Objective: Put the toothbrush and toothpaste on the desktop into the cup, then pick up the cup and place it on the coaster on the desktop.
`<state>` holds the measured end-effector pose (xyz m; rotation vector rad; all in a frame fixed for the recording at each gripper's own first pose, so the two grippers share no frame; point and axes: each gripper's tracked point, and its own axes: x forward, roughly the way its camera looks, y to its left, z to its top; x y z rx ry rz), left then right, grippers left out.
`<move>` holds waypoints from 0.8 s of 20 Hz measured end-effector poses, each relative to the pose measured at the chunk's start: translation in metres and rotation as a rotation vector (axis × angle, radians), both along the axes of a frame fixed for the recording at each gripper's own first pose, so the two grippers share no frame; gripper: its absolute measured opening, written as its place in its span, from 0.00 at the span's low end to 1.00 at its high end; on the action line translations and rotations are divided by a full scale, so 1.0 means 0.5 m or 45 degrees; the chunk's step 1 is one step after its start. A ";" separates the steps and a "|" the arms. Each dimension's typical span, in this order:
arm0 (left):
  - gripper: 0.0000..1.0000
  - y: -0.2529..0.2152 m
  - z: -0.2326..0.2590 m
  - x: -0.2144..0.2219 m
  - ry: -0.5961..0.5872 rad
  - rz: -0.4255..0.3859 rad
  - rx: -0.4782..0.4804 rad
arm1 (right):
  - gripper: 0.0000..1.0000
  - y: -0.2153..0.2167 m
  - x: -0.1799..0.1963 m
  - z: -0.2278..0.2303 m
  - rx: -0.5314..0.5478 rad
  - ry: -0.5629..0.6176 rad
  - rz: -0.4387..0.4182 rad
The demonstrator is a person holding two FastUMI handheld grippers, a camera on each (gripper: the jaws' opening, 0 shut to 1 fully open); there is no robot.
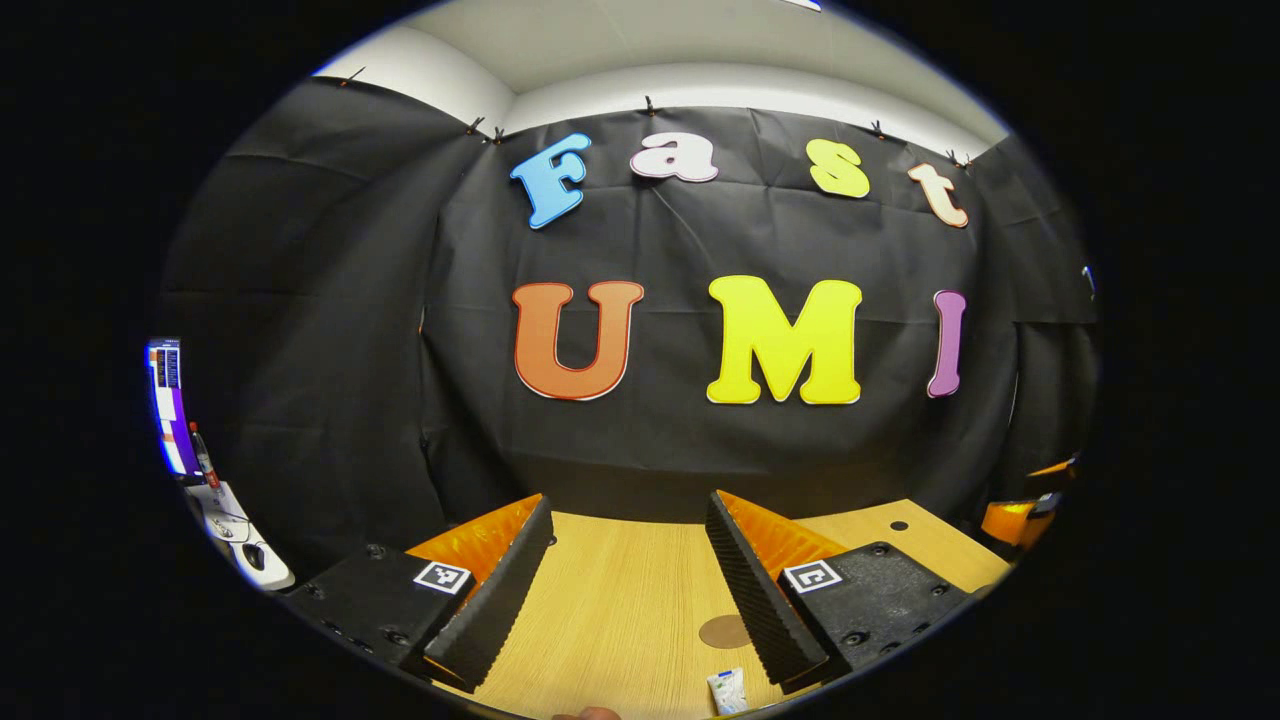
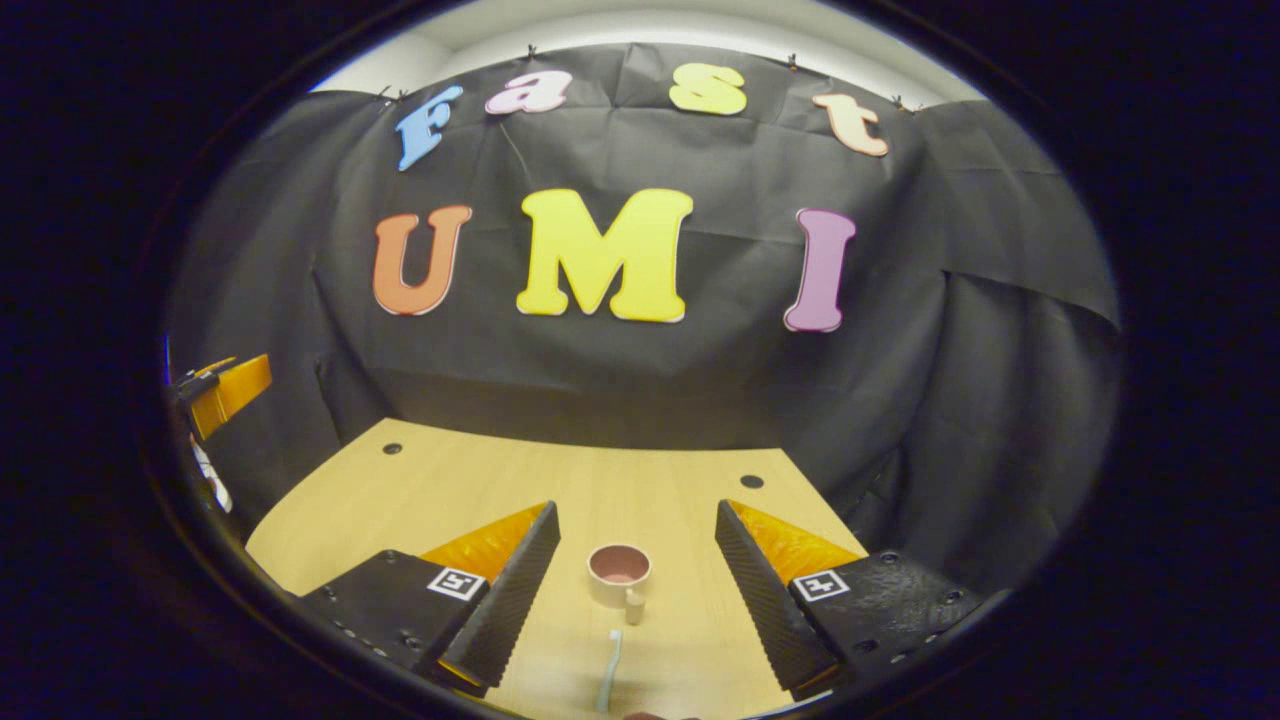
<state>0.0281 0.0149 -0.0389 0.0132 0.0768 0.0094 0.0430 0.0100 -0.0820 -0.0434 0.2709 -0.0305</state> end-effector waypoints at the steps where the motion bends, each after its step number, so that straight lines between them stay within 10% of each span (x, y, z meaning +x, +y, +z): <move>1: 0.98 0.007 -0.006 0.003 0.008 0.002 0.000 | 0.97 0.000 0.006 -0.023 0.000 0.052 -0.003; 16: 0.98 0.043 -0.076 0.044 0.077 0.036 0.050 | 0.96 0.004 -0.020 -0.420 0.134 0.942 -0.041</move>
